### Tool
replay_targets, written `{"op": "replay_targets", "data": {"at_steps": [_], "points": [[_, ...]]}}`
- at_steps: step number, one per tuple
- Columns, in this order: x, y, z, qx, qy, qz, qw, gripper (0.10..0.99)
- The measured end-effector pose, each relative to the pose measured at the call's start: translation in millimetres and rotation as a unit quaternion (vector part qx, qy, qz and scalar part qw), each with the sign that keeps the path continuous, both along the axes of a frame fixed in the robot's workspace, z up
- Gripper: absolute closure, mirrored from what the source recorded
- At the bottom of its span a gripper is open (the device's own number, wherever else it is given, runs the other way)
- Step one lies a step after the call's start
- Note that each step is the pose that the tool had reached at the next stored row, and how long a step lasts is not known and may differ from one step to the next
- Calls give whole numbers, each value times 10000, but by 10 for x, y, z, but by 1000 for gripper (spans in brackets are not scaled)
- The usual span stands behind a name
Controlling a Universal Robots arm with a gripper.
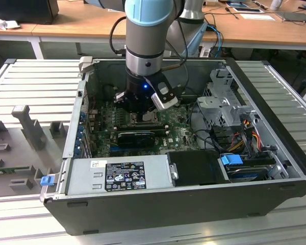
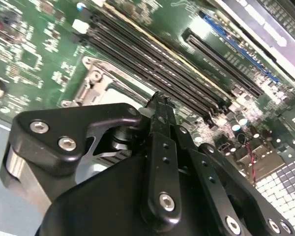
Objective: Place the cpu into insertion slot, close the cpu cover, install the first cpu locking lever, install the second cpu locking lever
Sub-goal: 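Install the second cpu locking lever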
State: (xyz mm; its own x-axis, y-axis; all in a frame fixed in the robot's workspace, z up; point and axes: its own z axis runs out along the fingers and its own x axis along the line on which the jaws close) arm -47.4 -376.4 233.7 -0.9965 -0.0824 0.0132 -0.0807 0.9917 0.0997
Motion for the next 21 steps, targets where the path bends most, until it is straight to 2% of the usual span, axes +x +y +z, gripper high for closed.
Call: {"op": "replay_targets", "data": {"at_steps": [5, 7, 8, 9, 12, 14, 17, 21], "points": [[-47, 0, -128, 7, 0, 64, 10000, 980], [-86, -2, -167, 37, 1, 111, 9999, 980], [-99, -6, -174, 65, 0, 118, 9999, 980], [-118, -27, -181, 136, -3, 123, 9998, 980], [-160, -65, -191, 269, -5, 130, 9996, 980], [-176, -98, -204, 320, -7, 135, 9994, 980], [-224, -132, -216, 440, -11, 135, 9989, 980], [-232, -138, -269, 535, -13, 134, 9985, 980]]}}
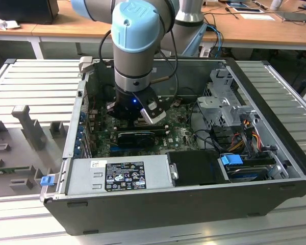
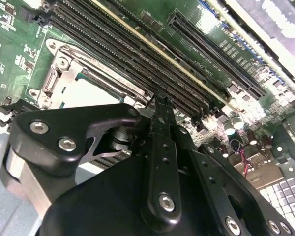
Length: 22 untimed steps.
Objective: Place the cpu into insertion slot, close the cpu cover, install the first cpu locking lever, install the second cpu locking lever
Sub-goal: 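Install the second cpu locking lever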
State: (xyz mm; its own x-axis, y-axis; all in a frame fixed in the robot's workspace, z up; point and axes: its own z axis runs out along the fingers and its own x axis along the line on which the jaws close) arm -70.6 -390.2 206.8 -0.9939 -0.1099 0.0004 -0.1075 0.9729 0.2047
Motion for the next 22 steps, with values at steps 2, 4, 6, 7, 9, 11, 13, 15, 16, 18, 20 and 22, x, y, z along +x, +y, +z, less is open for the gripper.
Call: {"op": "replay_targets", "data": {"at_steps": [2, 4, 6, 7, 9, 11, 13, 15, 16, 18, 20, 22], "points": [[0, -7, -21, 59, 0, 1, 10000, 980], [-1, -10, -41, 89, 0, 0, 10000, 980], [-1, -16, -60, 176, 1, 5, 9998, 980], [0, -17, -67, 212, 0, 7, 9998, 980], [-1, -24, -78, 288, -1, 13, 9996, 980], [-2, -35, -96, 367, 0, 20, 9993, 980], [-5, -54, -113, 394, 1, 29, 9992, 980], [-11, -63, -114, 408, 1, 34, 9992, 980], [-11, -63, -106, 412, 1, 35, 9991, 980], [-10, -62, -65, 423, 0, 35, 9991, 980], [-11, -63, 13, 422, 1, 35, 9991, 980], [-11, -63, 84, 423, 1, 35, 9991, 980]]}}
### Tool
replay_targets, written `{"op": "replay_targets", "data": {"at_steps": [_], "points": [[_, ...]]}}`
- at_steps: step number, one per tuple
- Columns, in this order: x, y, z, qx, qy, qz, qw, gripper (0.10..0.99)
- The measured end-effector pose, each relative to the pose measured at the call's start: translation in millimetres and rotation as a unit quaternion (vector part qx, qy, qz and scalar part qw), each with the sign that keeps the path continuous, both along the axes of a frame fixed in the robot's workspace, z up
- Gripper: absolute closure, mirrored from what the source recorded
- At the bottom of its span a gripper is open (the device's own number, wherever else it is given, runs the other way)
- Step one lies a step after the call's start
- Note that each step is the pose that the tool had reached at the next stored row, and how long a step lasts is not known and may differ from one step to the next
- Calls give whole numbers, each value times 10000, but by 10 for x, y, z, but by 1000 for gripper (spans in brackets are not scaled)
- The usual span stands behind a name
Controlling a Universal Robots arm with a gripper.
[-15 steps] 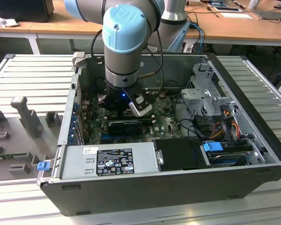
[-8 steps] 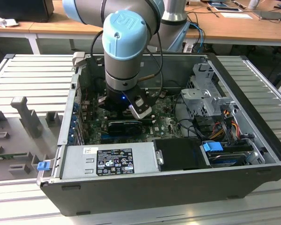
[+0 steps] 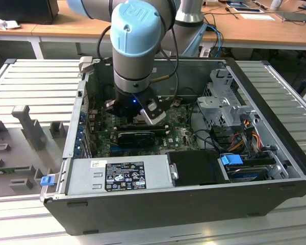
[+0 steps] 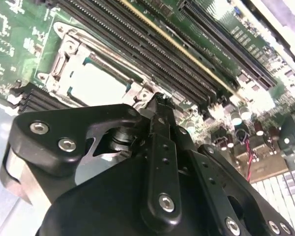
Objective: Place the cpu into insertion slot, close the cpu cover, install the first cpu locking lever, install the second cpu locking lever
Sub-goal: 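Install the second cpu locking lever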
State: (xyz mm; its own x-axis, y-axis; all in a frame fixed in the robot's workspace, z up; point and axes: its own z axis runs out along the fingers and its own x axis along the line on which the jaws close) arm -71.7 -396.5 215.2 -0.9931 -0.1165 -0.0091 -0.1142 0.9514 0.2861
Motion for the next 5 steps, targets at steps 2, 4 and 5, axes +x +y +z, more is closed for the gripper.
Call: {"op": "replay_targets", "data": {"at_steps": [2, 4, 5], "points": [[0, 0, 54, 0, 0, 0, 10000, 980], [0, 0, 88, 0, 0, 0, 10000, 980], [0, 0, 89, 1, 0, 0, 10000, 980]]}}
